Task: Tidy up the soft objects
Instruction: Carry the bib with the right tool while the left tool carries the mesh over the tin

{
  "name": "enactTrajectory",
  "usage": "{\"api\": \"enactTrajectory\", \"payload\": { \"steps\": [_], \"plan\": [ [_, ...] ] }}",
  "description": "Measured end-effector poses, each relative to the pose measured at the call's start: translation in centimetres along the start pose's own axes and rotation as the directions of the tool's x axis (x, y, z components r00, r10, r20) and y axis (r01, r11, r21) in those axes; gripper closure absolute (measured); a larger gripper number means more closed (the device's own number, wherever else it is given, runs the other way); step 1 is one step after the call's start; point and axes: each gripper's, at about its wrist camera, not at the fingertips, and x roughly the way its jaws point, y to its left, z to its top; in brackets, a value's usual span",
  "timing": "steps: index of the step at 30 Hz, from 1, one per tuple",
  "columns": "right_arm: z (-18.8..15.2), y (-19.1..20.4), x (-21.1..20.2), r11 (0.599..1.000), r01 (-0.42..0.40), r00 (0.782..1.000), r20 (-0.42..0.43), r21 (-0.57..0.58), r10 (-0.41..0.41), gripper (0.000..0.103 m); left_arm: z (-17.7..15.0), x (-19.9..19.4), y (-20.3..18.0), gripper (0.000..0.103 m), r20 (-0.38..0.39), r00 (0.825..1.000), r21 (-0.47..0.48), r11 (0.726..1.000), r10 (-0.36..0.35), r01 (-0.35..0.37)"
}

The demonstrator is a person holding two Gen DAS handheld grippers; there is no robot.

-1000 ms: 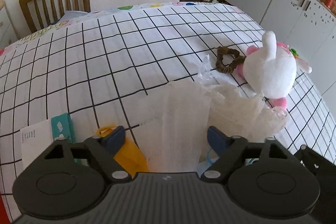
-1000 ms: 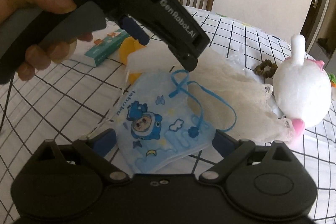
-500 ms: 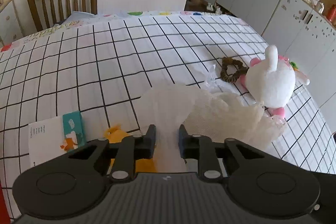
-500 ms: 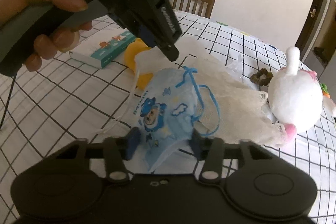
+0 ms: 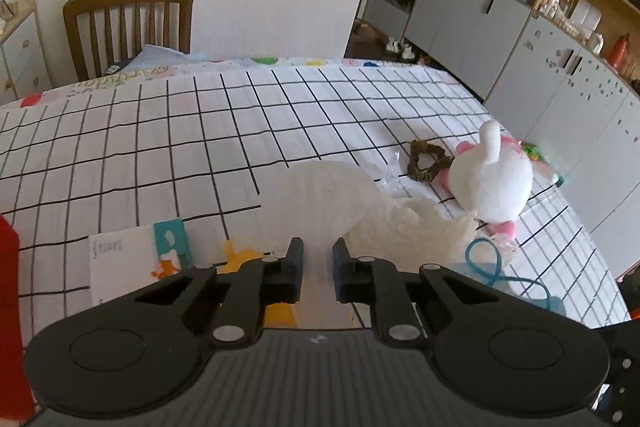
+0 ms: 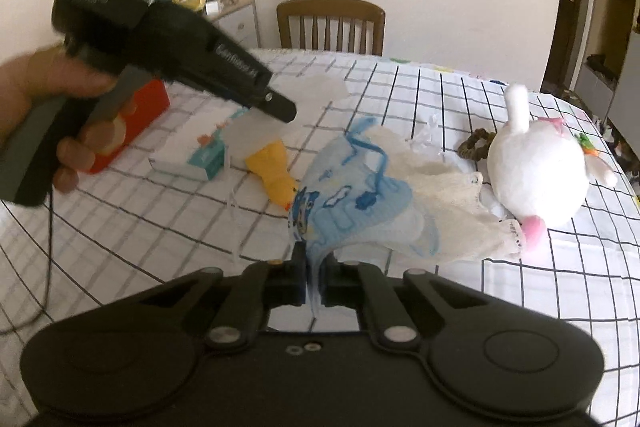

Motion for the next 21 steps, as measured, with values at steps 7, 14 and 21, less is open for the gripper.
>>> {"api": "enactTrajectory", "payload": {
  "steps": [7,14,21],
  "plan": [
    [1.8,1.0,-2.7,0.999,-0.047,0.999,0.025,0.01,0.047,0.097,-0.2,-4.2,1.2,0.088,0.043,0.999,-0.019,1.0,-0.002,0.003],
    [4.3,3.2,-4.4,0.995,-0.095,0.994,0.048,-0.034,0.096,0.097,-0.5,-8.6,3.1,0.088,0.085,0.996,-0.055,0.998,0.029,-0.024],
    [7.0,6.6,-4.6,0.983,-0.146,0.986,0.065,-0.107,0.154,0.097,-1.4,-12.6,5.8,0.088,0.117,0.988,-0.065,0.993,0.104,-0.097]
  ]
}}
